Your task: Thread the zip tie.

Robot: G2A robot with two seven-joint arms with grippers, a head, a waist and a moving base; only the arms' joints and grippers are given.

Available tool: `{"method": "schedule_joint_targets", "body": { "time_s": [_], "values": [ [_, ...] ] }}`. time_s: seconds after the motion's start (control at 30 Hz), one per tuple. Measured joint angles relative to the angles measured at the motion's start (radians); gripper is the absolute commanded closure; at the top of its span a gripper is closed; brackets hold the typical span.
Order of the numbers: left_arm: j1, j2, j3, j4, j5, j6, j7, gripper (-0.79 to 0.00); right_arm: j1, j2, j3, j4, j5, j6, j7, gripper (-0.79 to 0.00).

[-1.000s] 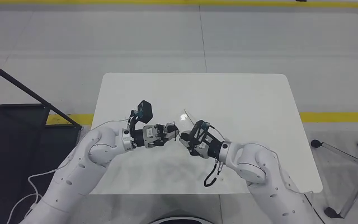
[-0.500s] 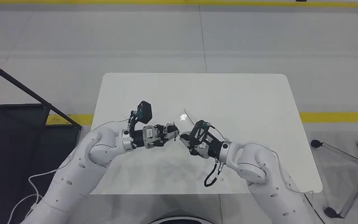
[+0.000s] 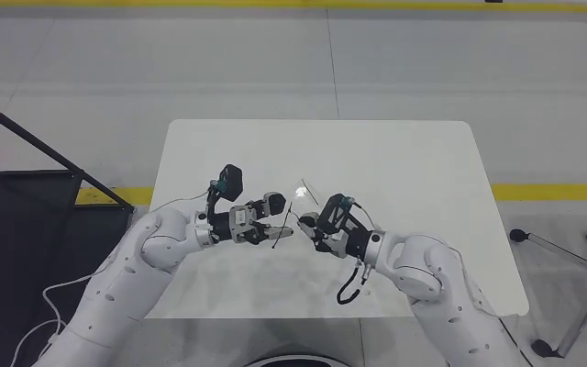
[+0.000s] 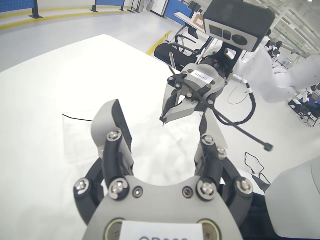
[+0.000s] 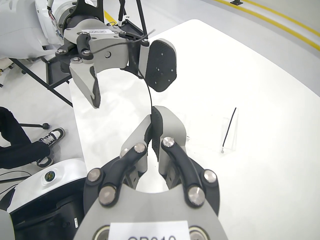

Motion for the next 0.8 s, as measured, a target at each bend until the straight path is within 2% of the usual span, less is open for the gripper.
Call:
{"method": "schedule_joint_targets", "body": {
  "time_s": [0.1, 0.23, 0.33, 0.4, 0.47, 0.53, 0.63, 0.67, 0.8],
  "values": [
    [0.010, 0.009, -0.024, 0.025, -0.070, -0.068, -0.005, -0.622, 0.000, 0.004, 0.012, 0.009, 0.032, -0.031, 0.000, 0.000],
    [0.028, 0.028, -0.044, 0.012, -0.214, -0.080, -0.050, -0.659, 0.011, 0.009, 0.019, 0.031, 0.088, -0.102, 0.022, 0.000],
    [0.038, 0.047, -0.035, -0.008, -0.397, -0.079, -0.144, -0.671, 0.031, 0.014, 0.012, 0.060, 0.153, -0.180, 0.059, 0.000],
    [0.024, 0.061, -0.017, 0.014, -0.547, -0.079, -0.262, -0.779, 0.051, 0.017, 0.008, 0.085, 0.204, -0.227, 0.084, 0.000],
    [-0.005, 0.070, 0.011, 0.054, -0.700, -0.077, -0.393, -0.785, 0.070, 0.019, 0.002, 0.109, 0.246, -0.263, 0.105, 0.000],
    [-0.040, 0.075, 0.040, 0.085, -0.822, -0.045, -0.491, -0.785, 0.085, 0.021, -0.004, 0.127, 0.279, -0.289, 0.119, 0.000],
    [-0.090, 0.079, 0.067, 0.121, -0.971, 0.082, -0.609, -0.785, 0.104, 0.025, -0.009, 0.150, 0.318, -0.310, 0.136, 0.000],
    [-0.093, 0.080, 0.068, 0.124, -0.994, 0.105, -0.624, -0.785, 0.109, 0.026, -0.010, 0.153, 0.325, -0.311, 0.139, 0.000],
    [-0.091, 0.079, 0.067, 0.123, -0.979, 0.095, -0.613, -0.785, 0.111, 0.027, -0.011, 0.155, 0.328, -0.311, 0.142, 0.000]
  ]
}}
